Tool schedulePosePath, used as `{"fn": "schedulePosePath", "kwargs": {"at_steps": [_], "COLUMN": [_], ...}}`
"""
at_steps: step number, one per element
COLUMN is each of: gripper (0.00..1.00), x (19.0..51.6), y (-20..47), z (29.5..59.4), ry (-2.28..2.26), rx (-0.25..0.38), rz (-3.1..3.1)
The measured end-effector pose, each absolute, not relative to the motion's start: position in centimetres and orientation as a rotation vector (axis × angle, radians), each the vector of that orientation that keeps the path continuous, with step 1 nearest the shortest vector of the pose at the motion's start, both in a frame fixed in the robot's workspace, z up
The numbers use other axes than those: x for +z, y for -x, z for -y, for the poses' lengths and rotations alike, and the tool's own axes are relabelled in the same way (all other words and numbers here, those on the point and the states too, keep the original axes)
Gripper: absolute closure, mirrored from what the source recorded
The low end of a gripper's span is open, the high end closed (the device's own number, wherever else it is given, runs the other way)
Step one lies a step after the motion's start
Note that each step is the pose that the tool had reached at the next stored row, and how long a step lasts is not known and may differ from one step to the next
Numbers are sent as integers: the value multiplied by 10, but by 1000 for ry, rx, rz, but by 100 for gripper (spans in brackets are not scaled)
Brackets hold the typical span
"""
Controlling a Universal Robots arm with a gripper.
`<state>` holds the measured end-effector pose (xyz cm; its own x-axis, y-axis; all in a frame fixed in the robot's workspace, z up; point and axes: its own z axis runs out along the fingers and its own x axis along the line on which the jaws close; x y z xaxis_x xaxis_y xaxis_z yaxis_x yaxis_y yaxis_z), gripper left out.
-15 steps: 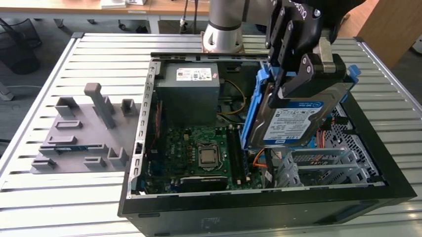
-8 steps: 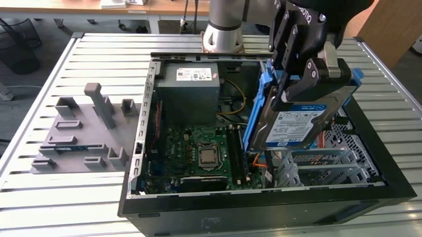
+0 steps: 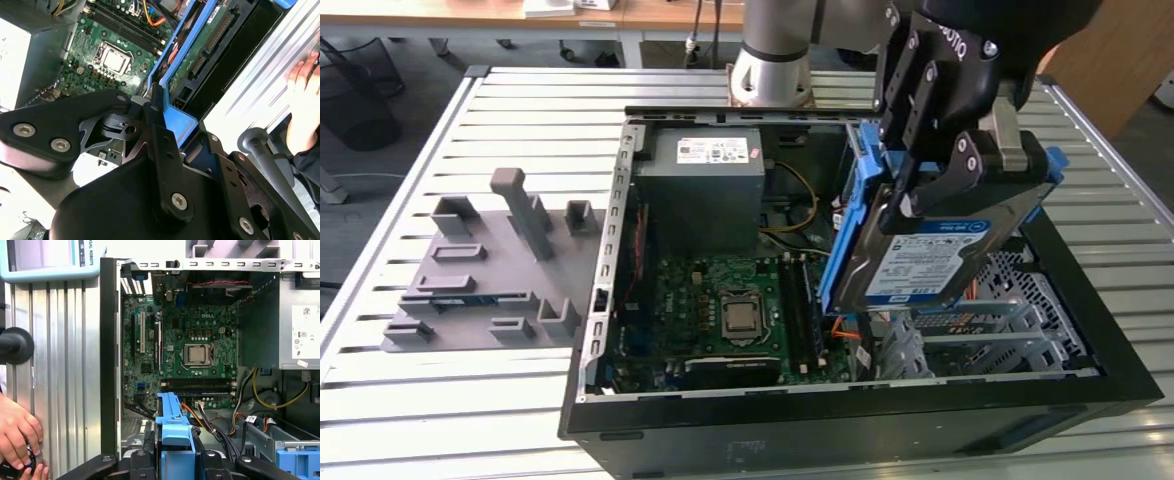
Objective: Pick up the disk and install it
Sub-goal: 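Insert the disk into the insertion slot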
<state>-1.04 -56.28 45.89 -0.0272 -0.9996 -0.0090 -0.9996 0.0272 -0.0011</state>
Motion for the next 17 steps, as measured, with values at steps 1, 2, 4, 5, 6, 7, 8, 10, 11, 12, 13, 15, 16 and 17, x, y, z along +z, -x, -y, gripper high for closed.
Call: {"fn": "schedulePosePath", "kwargs": {"at_steps": [1,2,4,5,6,7,8,10,11,12,13,15,16,17], "gripper": [64,64,64,64,64,64,64,64,64,64,64,64,64,64], "x": [459,459,458,458,458,458,457,457,457,457,457,456,456,456], "y": [8,6,2,0,-2,-3,-4,-6,-6,-7,-7,-10,-11,-13], "z": [563,563,563,563,563,563,563,563,563,563,564,564,564,564], "ry": [2186,2186,2186,2186,2186,2186,2186,2186,2186,2186,2186,2186,2186,2186], "rx": [9,9,9,9,9,9,9,9,9,9,9,9,9,9], "rz": [-2246,-2246,-2246,-2246,-2246,-2246,-2246,-2246,-2246,-2246,-2246,-2246,-2246,-2246]}}
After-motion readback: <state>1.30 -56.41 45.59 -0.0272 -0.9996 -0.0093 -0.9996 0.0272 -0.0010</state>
